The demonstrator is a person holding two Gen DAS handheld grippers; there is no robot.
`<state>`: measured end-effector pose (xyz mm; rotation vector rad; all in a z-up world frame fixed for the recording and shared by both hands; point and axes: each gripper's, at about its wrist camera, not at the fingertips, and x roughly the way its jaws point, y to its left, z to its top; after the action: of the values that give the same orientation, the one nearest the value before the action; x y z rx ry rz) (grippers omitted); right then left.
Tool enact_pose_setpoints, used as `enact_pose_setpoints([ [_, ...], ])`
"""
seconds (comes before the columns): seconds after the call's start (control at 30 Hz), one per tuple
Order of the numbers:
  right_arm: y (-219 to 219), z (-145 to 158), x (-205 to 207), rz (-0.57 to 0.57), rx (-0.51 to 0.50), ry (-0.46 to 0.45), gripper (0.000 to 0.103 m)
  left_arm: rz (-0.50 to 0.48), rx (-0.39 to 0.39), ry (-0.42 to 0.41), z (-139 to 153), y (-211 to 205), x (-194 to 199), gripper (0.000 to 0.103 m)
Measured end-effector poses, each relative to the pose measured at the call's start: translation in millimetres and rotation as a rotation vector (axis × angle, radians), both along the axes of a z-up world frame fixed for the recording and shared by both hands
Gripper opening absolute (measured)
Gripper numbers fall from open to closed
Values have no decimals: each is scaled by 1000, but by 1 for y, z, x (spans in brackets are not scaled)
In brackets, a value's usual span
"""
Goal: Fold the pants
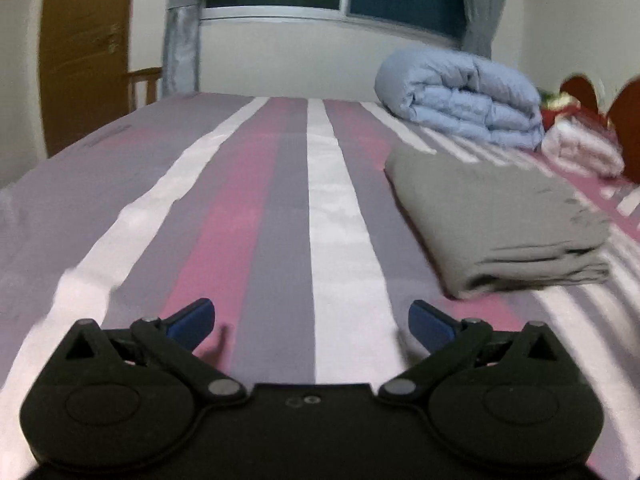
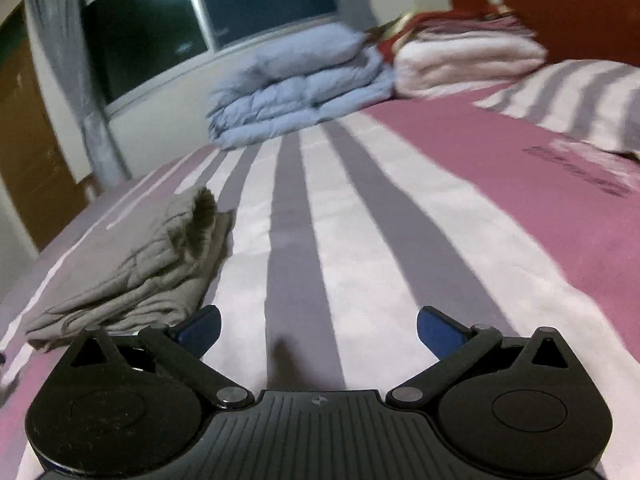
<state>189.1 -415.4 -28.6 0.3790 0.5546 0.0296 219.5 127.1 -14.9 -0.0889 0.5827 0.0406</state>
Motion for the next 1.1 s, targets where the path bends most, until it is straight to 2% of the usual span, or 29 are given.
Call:
enact_pose_setpoints([
  [0.07, 8, 13, -35, -47, 2, -50, 103, 38, -18, -47, 13, -7, -23, 97],
  [0.17, 29, 31, -85, -93, 25, -161, 103, 70, 0, -131, 32, -31, -64, 97],
  [0.23, 48, 45, -94, -91, -11, -207, 103, 79, -4, -155, 39, -49, -90, 97],
  [0.33, 77, 57, -121, -11, -54, -226, 103, 22, -43, -205, 45, -74, -125, 97],
  [0.43, 106, 67, -146, 93, -120, -251, 103, -15, -18, -237, 49, -97, -156, 97],
  [0.6, 125, 72, -184, 93, -164, -262, 103, -64, -14, -239, 49, -122, -198, 97],
  [0.67, 131, 73, -196, 103, -180, -265, 103, -76, -43, -228, 54, -130, -210, 97],
  [0.8, 138, 74, -220, 116, -184, -312, 103, -116, -14, -284, 60, -148, -231, 97],
  [0.9, 140, 75, -226, 122, -189, -338, 103, -143, -39, -276, 56, -155, -231, 97],
  [1.1, 152, 71, -221, 147, -237, -316, 103, -169, 63, -295, 50, -166, -227, 97],
])
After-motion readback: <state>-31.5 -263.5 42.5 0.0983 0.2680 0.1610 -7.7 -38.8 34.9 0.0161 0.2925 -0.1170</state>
